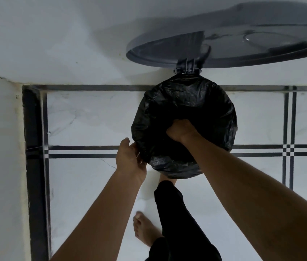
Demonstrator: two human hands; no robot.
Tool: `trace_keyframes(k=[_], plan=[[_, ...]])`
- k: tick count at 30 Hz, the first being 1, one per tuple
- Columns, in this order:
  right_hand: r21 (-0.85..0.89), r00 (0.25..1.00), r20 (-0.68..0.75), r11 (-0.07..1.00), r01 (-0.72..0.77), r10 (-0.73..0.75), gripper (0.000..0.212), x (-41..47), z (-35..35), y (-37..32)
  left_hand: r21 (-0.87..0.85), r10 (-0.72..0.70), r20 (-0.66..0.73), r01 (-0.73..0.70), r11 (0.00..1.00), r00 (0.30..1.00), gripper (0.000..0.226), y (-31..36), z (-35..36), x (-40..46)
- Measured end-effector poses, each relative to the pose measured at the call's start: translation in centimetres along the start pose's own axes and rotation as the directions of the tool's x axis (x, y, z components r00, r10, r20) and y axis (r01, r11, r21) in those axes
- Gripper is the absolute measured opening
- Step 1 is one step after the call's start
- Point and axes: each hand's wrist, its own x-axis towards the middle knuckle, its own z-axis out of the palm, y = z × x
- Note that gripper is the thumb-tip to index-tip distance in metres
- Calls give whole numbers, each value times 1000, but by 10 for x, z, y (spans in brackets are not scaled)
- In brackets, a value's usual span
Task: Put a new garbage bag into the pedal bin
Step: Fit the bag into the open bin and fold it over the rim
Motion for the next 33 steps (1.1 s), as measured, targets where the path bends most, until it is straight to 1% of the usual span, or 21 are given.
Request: trace_keyframes(k=[2,4,7,10,12,13,15,16,17,18,19,20,21,22,23,24,25,26,28,31,33], plan=[[-14,1000,0,1000,8,-8,47,-4,1,2,107,-34,-13,35,994,999,45,-1,-1,-5],[-15,1000,14,1000,17,-17,48,-6,3,2,149,-57,-27,61,987,998,45,-1,-2,-6],[63,999,34,998,26,-28,49,-15,-1,1,77,-85,30,83,994,996,43,-3,-5,-8],[202,997,-55,977,64,-54,43,-39,-9,2,7,-71,49,71,997,996,36,-8,-14,-10],[302,972,-217,941,155,-90,39,-69,-11,11,28,-47,26,46,999,999,29,-11,-18,-15],[338,938,-329,914,226,-110,35,-88,-9,16,37,-38,8,38,999,999,27,-13,-21,-18],[375,806,-585,849,372,-94,22,-133,0,28,37,-46,12,45,998,999,28,-21,-23,-30],[383,734,-678,832,400,-40,15,-152,8,34,55,-56,35,54,997,998,32,-26,-23,-37],[418,694,-719,825,380,45,11,-172,15,38,86,-71,53,66,994,996,37,-32,-21,-45],[486,691,-708,812,322,150,17,-186,24,44,123,-85,64,77,989,994,40,-37,-19,-53],[578,710,-652,780,239,266,29,-194,35,48,163,-94,72,82,983,993,39,-42,-17,-58],[690,746,-544,711,137,384,43,-198,45,51,200,-96,80,78,977,992,38,-47,-16,-59],[808,786,-378,588,23,489,56,-197,55,54,225,-93,87,71,972,992,36,-52,-15,-58],[911,810,-188,406,-67,555,64,-195,60,56,233,-85,80,64,970,993,34,-56,-15,-55],[977,825,-7,182,-115,564,65,-192,63,57,229,-69,55,55,972,996,32,-60,-15,-52],[990,842,135,-47,-129,523,60,-191,64,59,218,-47,22,41,975,999,31,-63,-16,-48],[967,857,211,-225,-115,470,51,-189,66,62,211,-24,-6,24,977,1000,30,-66,-18,-45],[939,862,244,-329,-97,444,42,-188,69,65,212,2,-22,2,977,1000,28,-68,-20,-42],[910,875,260,-407,-82,407,29,-188,76,72,250,44,-24,-37,968,999,24,-70,-23,-39],[889,915,246,-450,-83,318,14,-191,78,79,295,83,-8,-77,952,997,21,-71,-32,-36],[864,924,266,-493,-102,275,7,-192,78,82,287,94,3,-91,953,996,23,-74,-39,-34]])
